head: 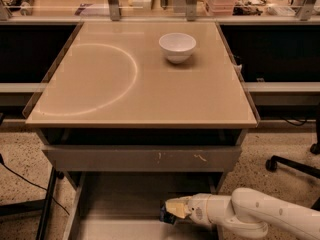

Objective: Place rxbar blueberry into middle drawer

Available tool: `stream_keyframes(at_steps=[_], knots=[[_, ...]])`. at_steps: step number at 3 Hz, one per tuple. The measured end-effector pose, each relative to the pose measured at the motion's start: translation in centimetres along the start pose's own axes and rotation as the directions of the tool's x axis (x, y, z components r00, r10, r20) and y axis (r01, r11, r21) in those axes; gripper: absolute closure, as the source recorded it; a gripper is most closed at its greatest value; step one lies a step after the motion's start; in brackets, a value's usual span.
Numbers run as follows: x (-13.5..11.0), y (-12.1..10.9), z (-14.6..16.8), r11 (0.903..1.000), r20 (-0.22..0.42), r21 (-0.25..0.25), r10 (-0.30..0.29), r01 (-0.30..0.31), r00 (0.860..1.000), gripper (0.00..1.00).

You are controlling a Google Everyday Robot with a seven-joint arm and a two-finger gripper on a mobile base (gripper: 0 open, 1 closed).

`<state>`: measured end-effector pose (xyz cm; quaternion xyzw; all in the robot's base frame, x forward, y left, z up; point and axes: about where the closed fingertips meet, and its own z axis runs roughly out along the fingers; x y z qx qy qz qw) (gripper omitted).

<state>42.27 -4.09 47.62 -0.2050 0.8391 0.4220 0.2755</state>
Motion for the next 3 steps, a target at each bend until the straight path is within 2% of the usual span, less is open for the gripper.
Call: stream_keyframes(at_steps=[2,3], knots=[[0.00,0.00,0.00,1.0000,0.000,0.000,0.000,0.000,1.000,0.13],[0.00,0.01,0.01,1.0000,0.000,0.000,0.000,0.000,1.000,0.00]])
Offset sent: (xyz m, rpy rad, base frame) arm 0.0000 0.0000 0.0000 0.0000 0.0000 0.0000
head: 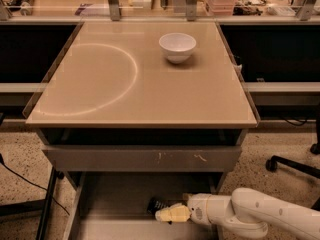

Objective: Place rxbar blueberry into middle drawer

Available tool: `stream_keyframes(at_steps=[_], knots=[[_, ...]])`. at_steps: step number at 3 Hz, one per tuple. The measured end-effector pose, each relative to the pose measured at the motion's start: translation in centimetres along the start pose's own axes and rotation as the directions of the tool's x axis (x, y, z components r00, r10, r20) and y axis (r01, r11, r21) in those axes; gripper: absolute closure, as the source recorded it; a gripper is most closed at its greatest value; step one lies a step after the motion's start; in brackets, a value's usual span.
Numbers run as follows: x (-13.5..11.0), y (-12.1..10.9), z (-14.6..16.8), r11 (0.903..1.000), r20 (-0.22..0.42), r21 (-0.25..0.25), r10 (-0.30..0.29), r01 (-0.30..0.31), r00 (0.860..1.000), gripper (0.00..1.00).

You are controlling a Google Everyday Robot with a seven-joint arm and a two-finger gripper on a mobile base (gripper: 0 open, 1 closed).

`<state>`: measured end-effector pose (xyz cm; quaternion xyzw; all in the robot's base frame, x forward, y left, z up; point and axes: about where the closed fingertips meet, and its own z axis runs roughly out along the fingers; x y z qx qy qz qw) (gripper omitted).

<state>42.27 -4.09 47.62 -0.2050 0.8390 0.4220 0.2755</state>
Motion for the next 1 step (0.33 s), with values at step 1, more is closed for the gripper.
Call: stream_keyframes(at_steps=[1], knots=[[0.00,0.00,0.00,1.0000,0.000,0.000,0.000,0.000,1.000,0.00]])
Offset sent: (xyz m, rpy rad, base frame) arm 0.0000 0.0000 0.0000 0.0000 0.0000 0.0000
